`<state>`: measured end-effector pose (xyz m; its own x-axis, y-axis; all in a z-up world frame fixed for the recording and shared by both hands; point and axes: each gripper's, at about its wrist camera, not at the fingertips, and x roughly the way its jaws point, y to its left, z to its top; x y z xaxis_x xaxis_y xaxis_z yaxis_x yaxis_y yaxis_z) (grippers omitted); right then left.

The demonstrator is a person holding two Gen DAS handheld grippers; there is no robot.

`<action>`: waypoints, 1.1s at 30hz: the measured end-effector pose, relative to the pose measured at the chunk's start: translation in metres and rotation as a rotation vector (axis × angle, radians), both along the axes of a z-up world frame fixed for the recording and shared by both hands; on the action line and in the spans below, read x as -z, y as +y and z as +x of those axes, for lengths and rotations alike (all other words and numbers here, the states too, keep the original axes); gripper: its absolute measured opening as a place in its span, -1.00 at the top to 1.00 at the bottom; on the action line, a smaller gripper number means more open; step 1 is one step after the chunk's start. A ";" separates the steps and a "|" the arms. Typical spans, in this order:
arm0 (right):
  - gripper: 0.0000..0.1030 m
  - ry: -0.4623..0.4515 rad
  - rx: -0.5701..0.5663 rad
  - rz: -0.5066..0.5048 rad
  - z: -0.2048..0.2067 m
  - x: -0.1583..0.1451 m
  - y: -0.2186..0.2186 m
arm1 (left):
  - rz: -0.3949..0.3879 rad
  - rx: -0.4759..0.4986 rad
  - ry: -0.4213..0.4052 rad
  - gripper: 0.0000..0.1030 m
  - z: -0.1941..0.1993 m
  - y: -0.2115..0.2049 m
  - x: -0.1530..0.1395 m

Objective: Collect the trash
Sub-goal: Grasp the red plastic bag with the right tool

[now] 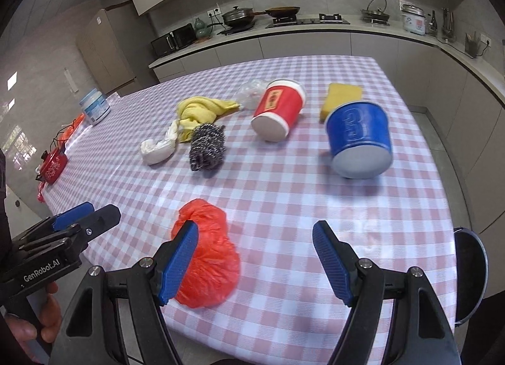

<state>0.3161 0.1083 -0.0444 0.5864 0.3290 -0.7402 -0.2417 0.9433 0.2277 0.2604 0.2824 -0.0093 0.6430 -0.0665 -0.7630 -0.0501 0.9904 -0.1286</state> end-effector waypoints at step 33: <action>0.03 0.078 -0.032 -0.045 0.011 0.050 0.074 | -0.005 0.066 0.058 -0.37 0.037 0.045 0.033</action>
<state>0.3273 0.1826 -0.0940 0.5162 0.3117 -0.7978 -0.2549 0.9451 0.2043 0.2972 0.3276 -0.0422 0.5918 -0.1109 -0.7984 0.0072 0.9912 -0.1323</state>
